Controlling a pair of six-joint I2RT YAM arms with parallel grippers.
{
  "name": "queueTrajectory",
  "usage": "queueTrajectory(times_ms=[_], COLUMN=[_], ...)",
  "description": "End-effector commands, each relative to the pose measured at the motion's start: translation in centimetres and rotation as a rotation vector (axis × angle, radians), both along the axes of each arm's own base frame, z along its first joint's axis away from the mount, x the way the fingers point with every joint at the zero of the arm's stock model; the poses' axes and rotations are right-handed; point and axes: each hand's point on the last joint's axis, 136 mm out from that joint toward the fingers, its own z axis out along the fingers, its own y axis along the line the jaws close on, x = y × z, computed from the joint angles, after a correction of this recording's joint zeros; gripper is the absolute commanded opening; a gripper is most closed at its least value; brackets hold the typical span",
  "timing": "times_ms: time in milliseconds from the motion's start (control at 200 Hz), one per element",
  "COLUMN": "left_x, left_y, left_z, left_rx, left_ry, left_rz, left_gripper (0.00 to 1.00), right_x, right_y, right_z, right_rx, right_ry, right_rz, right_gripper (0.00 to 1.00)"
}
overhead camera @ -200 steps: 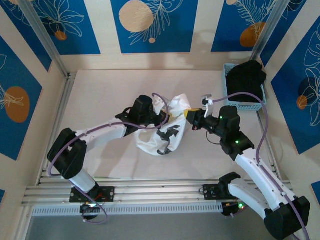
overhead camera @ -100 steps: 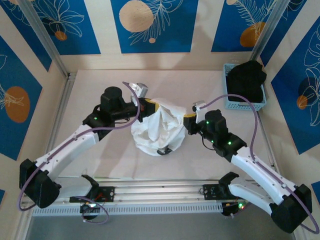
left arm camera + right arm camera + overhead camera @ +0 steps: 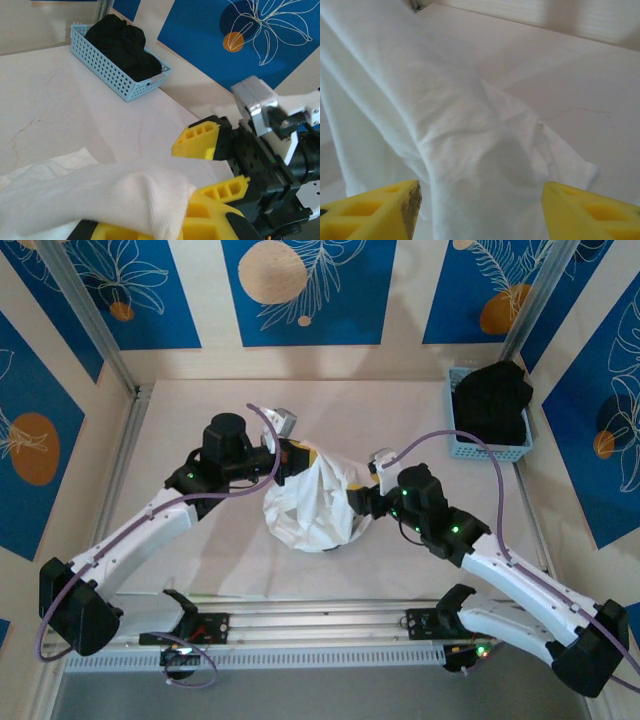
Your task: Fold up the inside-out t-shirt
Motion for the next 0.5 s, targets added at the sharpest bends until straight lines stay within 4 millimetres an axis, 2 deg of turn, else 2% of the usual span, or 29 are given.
queueTrajectory(times_ms=[0, 90, 140, 180, 215, 290, 345, 495], left_x=[0.2, 0.0, 0.1, 0.2, 0.4, 1.4, 2.7, 7.5], left_y=[0.0, 0.1, 0.3, 0.5, 0.7, 1.5, 2.5, 5.4], left_z=[2.1, 2.0, 1.9, 1.9, 1.7, 1.2, 0.6, -1.9], left_rx=[-0.032, -0.029, -0.024, -0.018, -0.007, 0.022, 0.059, 0.202], left_ry=[-0.034, -0.036, -0.041, -0.046, -0.048, -0.051, -0.057, -0.099], left_rz=[0.002, 0.000, 0.006, 0.019, 0.035, 0.103, 0.187, 0.450], left_gripper=[0.00, 0.00, 0.00, 0.00, 0.00, 0.00, 0.00, 0.00], right_x=[0.3, 2.2, 3.3, 3.8, 3.9, 2.8, 1.6, -1.8], right_y=[2.3, 2.6, 2.6, 2.7, 2.8, 3.7, 4.2, 5.5], right_z=[-0.7, -1.4, -1.3, -1.1, -0.9, -0.5, -0.3, 1.1], right_rx=[0.016, -0.015, -0.018, -0.009, 0.004, 0.048, 0.091, 0.266], right_ry=[-0.007, -0.009, -0.006, 0.004, 0.016, 0.041, 0.062, 0.151], right_rz=[0.082, 0.037, 0.013, 0.012, 0.031, 0.127, 0.205, 0.408], right_gripper=[0.72, 0.73, 0.69, 0.59, 0.43, 0.14, 0.01, 0.00])
